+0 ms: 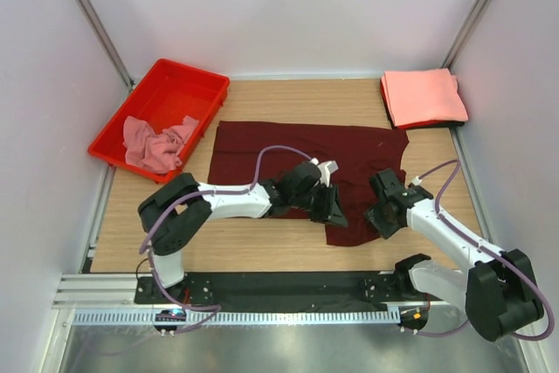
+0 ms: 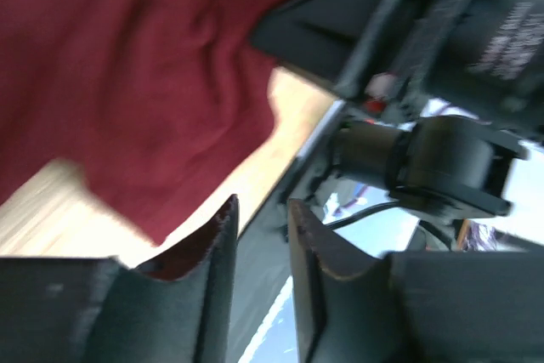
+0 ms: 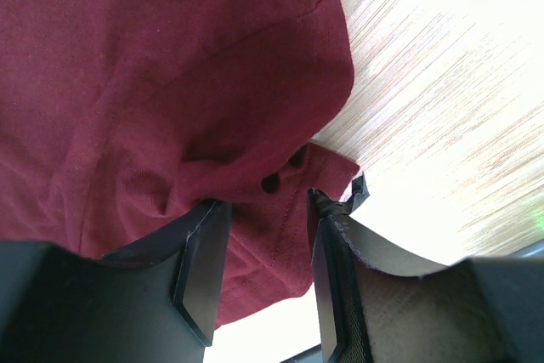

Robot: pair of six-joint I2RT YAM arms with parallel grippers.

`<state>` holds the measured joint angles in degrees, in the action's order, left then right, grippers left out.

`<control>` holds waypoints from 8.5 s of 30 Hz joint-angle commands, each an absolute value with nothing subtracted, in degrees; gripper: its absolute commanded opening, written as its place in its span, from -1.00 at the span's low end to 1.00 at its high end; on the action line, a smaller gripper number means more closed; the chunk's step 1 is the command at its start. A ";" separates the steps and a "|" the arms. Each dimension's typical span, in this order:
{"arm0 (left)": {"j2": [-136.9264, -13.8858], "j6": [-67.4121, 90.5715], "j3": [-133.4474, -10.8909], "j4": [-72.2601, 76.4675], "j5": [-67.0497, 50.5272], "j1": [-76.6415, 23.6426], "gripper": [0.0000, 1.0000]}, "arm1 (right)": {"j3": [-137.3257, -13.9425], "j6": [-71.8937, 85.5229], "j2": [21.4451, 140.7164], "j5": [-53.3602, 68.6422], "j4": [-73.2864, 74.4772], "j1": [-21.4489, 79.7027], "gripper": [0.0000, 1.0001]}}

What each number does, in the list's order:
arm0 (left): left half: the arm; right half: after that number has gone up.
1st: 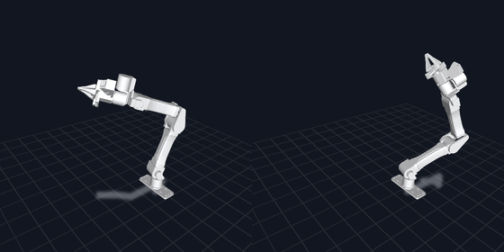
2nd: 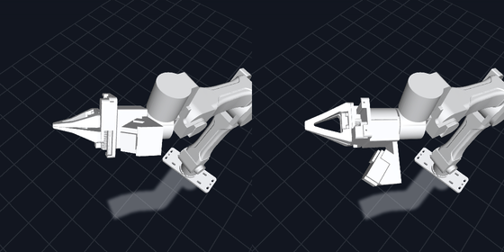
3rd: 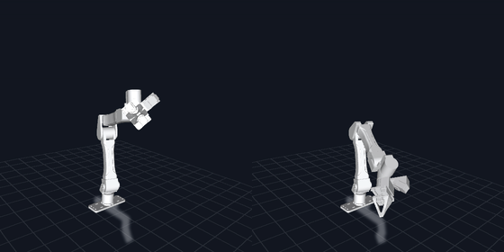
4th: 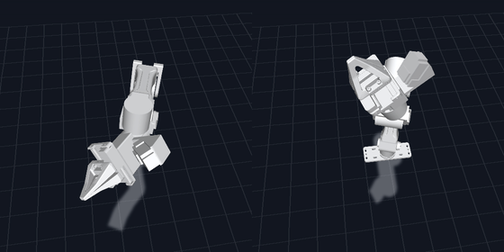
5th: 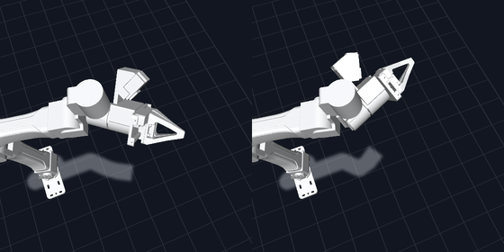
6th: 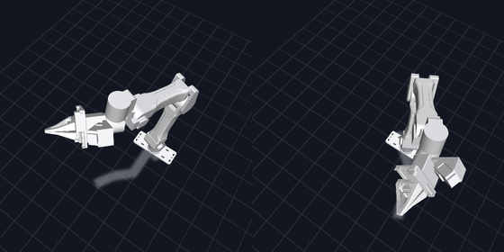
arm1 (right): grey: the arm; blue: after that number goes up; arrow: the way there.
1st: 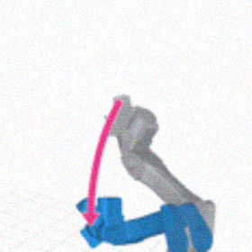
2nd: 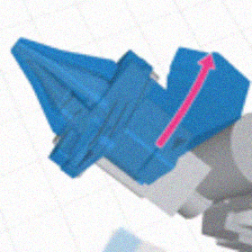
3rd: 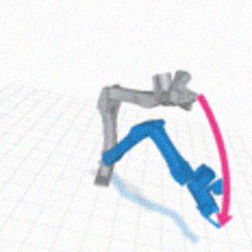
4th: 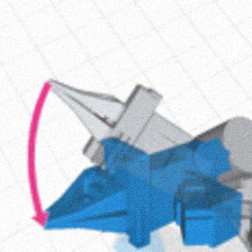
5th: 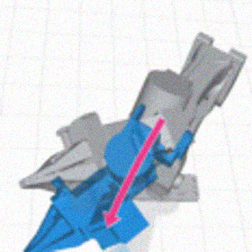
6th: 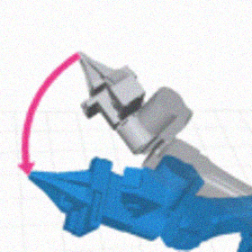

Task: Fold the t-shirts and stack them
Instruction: Fold the tshirt

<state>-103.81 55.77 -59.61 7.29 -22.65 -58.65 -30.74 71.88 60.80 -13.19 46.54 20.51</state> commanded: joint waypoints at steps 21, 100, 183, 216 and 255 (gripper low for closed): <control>-124.45 57.57 -76.64 5.98 -20.84 -60.03 -0.64 | -32.35 74.18 56.87 -15.56 55.55 20.74 -0.04; -69.98 56.69 -48.09 -37.35 9.22 -29.91 -0.04 | -44.47 66.27 45.44 -26.81 55.11 21.27 -0.98; -52.91 61.61 -39.55 -43.95 18.89 -23.11 -0.99 | -50.71 61.26 24.61 -31.02 78.05 21.27 -0.98; -88.50 52.65 -66.00 -38.85 25.49 -19.34 -0.99 | -63.89 32.08 58.44 -35.43 43.42 11.69 -0.98; -110.39 52.38 -85.42 -47.54 32.34 -17.84 -0.93 | -70.40 28.65 83.23 -24.79 34.01 5.89 -0.98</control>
<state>-109.95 52.01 -83.57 -45.69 28.08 -18.35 -67.83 28.60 82.32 -25.43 35.31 6.24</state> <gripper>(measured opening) 0.026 0.030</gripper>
